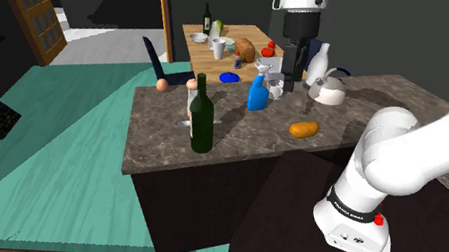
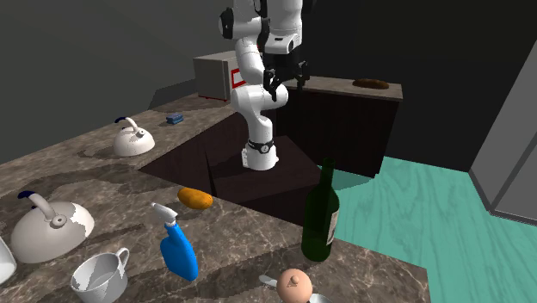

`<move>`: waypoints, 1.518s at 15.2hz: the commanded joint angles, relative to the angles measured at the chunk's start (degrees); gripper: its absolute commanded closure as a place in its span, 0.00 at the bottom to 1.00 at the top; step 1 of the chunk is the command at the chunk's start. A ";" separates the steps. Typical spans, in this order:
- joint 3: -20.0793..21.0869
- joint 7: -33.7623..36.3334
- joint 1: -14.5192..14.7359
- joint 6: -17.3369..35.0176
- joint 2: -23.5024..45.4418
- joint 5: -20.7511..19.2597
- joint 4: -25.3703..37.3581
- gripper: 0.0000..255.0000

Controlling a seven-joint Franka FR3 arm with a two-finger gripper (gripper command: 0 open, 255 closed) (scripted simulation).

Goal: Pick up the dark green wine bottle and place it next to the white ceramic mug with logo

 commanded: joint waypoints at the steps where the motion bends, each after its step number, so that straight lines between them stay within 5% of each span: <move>1: 0.00 0.00 0.00 0.00 0.00 0.00 0.00 0.00; 12: 2.74 2.58 0.09 14.51 23.32 -2.73 11.23 0.00; 23: 4.18 6.57 -0.09 20.24 46.94 -7.63 31.17 0.00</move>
